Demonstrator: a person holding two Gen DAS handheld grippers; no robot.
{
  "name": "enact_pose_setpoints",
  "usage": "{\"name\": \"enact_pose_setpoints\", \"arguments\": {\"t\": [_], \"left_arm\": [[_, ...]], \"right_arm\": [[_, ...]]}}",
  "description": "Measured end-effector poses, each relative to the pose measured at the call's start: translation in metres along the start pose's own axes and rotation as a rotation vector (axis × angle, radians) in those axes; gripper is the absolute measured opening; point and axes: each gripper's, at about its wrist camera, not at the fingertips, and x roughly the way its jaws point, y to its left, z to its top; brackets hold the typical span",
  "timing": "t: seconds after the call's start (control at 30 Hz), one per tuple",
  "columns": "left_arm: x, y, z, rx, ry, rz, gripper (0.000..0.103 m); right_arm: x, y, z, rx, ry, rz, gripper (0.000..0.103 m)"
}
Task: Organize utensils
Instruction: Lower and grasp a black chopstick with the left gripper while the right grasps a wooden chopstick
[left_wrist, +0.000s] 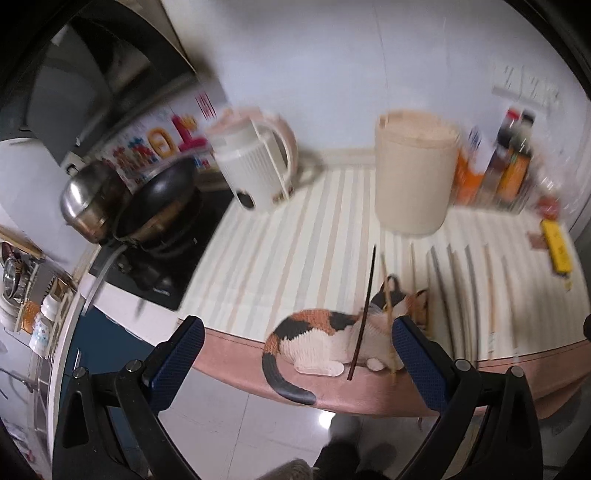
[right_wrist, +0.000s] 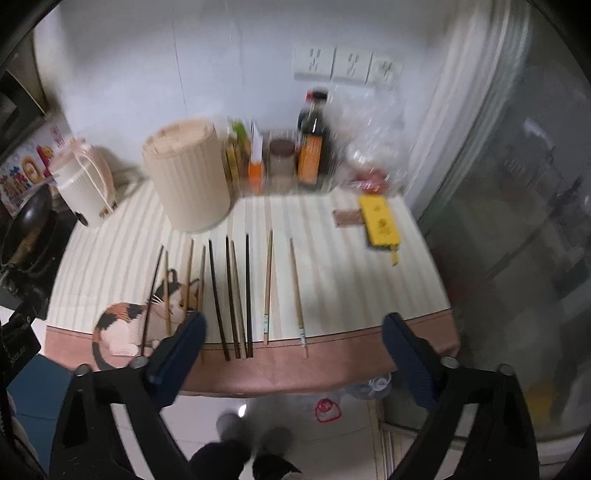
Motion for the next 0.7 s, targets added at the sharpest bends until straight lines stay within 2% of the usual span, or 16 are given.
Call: {"name": "enact_pose_setpoints", "arguments": {"t": [0.03,0.13,0.2,0.23,0.33,0.4,0.53,0.67,0.7], "left_arm": [[0.021,-0.003,0.001,0.011,0.033,0.002,0.103],[0.074,-0.013,0.002,0.032,0.138,-0.014,0.103],[0.105,-0.017,0.003,0.033,0.206,-0.044,0.102],[0.126,-0.019,0.004,0.036,0.249,-0.07,0.101],[0.166,-0.029,0.008,0.051,0.314,-0.109,0.086],[0.186,-0.036,0.011,0.059,0.35,-0.139,0.082],[0.215,-0.052,0.012,0.086,0.404,-0.193,0.077],[0.232,-0.068,0.012,0.125,0.443,-0.224,0.058],[0.234,-0.069,0.012,0.124,0.449,-0.226,0.056]], "right_arm": [[0.016,0.002,0.001,0.001,0.023,0.009,0.074],[0.067,0.009,0.004,0.011,0.107,0.029,0.06],[0.094,0.011,0.006,0.024,0.147,0.034,0.056],[0.11,0.011,0.009,0.03,0.173,0.024,0.056],[0.15,0.012,0.015,0.053,0.239,0.015,0.056],[0.173,0.013,0.021,0.056,0.273,-0.001,0.056],[0.213,0.006,0.03,0.087,0.36,0.002,0.056],[0.242,0.007,0.035,0.081,0.414,-0.017,0.056],[0.249,0.007,0.036,0.077,0.423,-0.021,0.056]]}}
